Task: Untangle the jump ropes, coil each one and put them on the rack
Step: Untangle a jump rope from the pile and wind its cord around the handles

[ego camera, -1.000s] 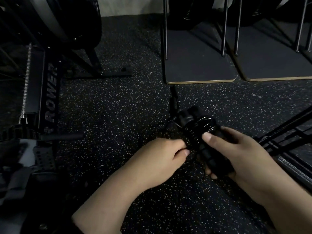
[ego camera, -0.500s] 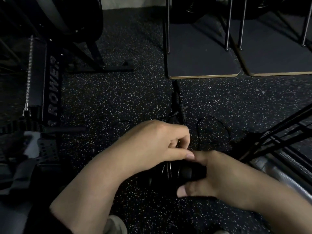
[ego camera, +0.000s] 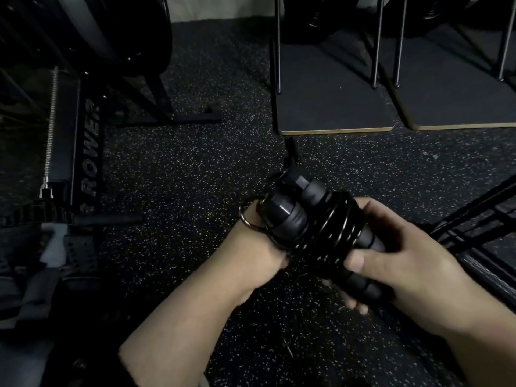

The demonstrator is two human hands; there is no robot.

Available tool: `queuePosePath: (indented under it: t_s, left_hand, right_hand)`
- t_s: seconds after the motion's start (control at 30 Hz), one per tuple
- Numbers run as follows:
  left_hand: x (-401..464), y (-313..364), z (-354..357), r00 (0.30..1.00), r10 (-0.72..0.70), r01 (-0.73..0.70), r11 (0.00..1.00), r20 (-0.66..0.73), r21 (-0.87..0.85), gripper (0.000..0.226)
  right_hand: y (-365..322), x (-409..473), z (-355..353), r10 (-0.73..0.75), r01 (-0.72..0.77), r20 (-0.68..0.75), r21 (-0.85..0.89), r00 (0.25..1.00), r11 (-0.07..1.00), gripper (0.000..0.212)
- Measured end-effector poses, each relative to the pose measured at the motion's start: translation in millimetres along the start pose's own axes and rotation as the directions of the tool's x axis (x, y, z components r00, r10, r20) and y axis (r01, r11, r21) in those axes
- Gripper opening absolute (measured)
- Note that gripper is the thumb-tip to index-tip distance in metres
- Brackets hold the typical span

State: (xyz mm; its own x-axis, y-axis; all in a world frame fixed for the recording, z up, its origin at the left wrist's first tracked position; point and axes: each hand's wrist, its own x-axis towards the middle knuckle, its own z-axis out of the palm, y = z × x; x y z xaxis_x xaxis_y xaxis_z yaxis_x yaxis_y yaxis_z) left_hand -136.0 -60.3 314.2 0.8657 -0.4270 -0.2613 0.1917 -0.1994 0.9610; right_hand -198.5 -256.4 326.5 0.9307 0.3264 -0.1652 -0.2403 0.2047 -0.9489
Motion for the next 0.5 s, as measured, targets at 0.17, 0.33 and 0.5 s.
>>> queuePosePath:
  t_s: [0.17,0.33,0.5]
  left_hand:
    - [3,13,6,0.993,-0.121,0.12,0.992,0.018,0.043,0.056]
    - [4,12,2,0.991,-0.136,0.135,0.982,0.001,0.132,0.036]
    - [5,6,0,0.983,-0.169,0.155,0.973,0.072,0.168,0.031]
  right_hand:
    - [2,1,8,-0.001,-0.005,-0.288,-0.022,0.958,1.0,0.062]
    - [6,7,7,-0.017,-0.05,-0.468,-0.13,0.883,0.99,0.041]
    - [9,9,2,-0.159,-0.164,-0.567,-0.476,0.808,0.864,0.046]
